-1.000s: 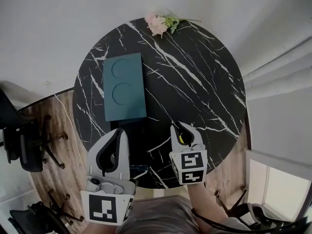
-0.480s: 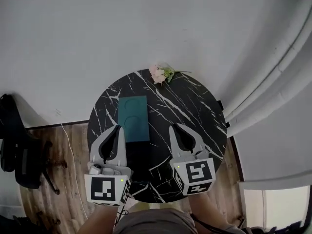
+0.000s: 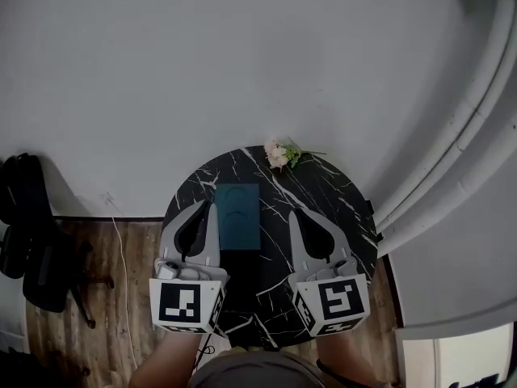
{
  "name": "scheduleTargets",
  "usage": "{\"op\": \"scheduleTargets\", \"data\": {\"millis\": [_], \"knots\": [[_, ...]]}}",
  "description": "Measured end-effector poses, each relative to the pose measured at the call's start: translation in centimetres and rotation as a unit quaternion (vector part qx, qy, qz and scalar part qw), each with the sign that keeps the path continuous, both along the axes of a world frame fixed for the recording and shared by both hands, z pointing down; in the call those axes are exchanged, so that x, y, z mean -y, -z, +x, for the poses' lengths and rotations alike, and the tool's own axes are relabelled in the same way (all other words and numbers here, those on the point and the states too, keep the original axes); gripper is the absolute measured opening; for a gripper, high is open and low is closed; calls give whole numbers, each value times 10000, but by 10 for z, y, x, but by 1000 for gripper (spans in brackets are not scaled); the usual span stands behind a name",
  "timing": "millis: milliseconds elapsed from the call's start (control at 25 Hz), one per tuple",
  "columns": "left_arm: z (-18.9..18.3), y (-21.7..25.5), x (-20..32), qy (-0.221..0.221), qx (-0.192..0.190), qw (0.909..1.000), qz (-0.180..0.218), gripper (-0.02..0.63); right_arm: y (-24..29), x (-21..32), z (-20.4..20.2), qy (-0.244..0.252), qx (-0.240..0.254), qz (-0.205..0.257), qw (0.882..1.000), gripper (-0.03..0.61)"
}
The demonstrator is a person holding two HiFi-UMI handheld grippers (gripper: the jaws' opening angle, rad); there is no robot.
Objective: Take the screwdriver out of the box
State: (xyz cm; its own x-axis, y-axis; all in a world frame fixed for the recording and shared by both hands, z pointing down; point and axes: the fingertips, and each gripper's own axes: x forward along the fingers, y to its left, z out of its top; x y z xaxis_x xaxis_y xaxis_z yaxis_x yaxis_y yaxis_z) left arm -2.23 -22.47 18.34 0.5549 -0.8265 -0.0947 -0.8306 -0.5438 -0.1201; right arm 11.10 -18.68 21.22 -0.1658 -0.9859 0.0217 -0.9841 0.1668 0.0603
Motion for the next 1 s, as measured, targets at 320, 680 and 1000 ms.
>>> {"op": "scheduleTargets", "data": {"millis": [320, 680, 1000], "knots": [[-6, 2, -2, 113, 45, 9999, 115, 0, 0, 3, 15, -123, -115, -2, 9999, 25], [-3, 4, -2, 100, 40, 9999, 134, 0, -3, 3, 16, -99, -127, 3, 9999, 23], [-3, 2, -6, 44, 65, 9999, 116, 0, -2, 0, 16, -108, -68, 7, 9999, 25]]}}
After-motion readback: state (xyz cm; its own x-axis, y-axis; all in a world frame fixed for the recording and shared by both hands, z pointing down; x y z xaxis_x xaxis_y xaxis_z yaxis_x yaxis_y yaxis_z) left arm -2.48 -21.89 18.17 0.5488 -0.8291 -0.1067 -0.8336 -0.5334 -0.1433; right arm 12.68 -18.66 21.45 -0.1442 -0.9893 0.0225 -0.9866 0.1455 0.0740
